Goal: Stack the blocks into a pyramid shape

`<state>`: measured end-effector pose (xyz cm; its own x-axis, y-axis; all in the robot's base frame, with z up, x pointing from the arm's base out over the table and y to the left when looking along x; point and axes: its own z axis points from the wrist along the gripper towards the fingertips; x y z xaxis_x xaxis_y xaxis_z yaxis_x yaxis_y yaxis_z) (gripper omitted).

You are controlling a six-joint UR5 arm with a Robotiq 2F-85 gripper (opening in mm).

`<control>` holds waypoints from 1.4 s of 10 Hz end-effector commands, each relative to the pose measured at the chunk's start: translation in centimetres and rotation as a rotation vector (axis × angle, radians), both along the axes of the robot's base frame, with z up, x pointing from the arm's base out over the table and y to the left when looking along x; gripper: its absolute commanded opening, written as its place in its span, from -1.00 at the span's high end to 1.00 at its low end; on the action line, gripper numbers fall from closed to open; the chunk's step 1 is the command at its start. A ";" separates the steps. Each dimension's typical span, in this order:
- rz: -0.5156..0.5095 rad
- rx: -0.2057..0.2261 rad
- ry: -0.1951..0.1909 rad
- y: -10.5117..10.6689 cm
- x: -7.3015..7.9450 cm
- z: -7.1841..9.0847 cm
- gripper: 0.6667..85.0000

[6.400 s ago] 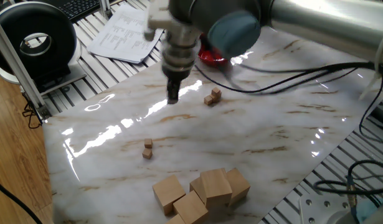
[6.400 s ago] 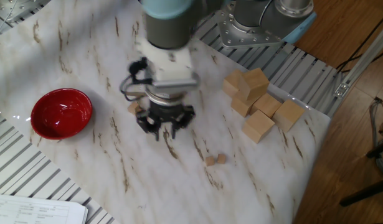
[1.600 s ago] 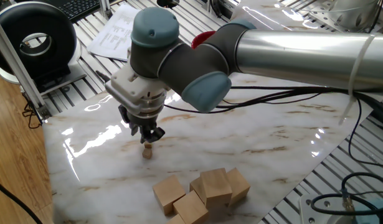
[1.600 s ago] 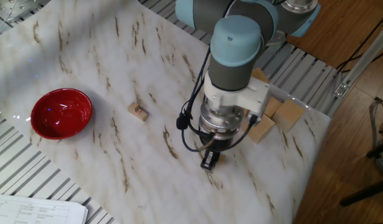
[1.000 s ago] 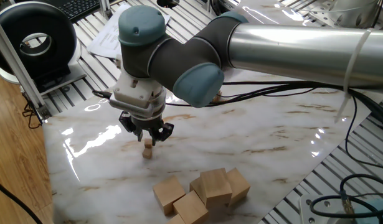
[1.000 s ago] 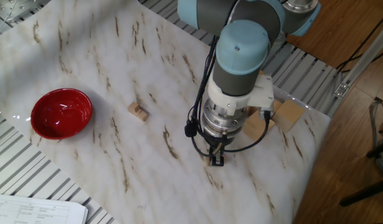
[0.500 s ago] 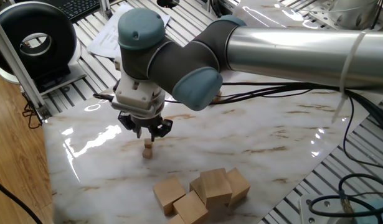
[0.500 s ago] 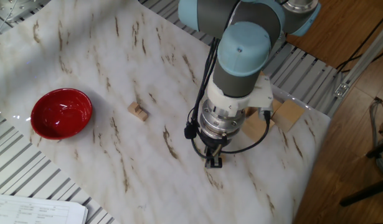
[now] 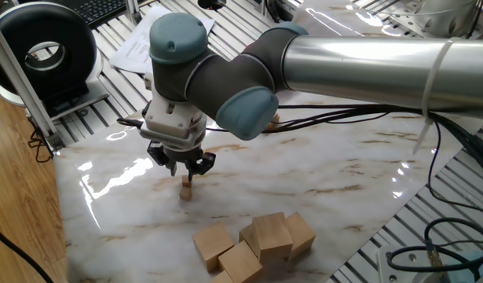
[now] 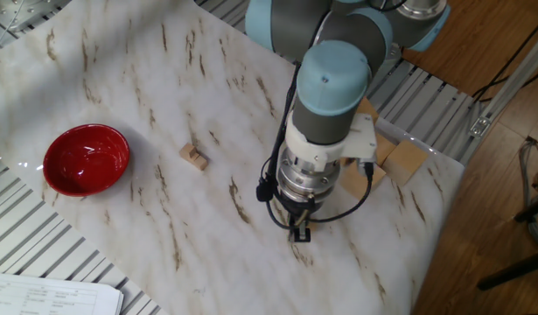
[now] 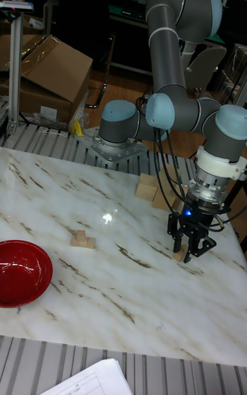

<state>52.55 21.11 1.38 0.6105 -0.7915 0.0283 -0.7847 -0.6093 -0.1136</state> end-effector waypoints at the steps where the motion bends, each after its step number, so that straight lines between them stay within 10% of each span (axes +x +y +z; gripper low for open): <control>1: -0.020 0.040 0.020 -0.7 -0.6 -0.6 0.22; 7: -0.020 -0.005 0.000 -1.4 -0.4 1.8 0.11; 14: -0.017 0.007 0.001 -0.6 0.1 0.9 0.07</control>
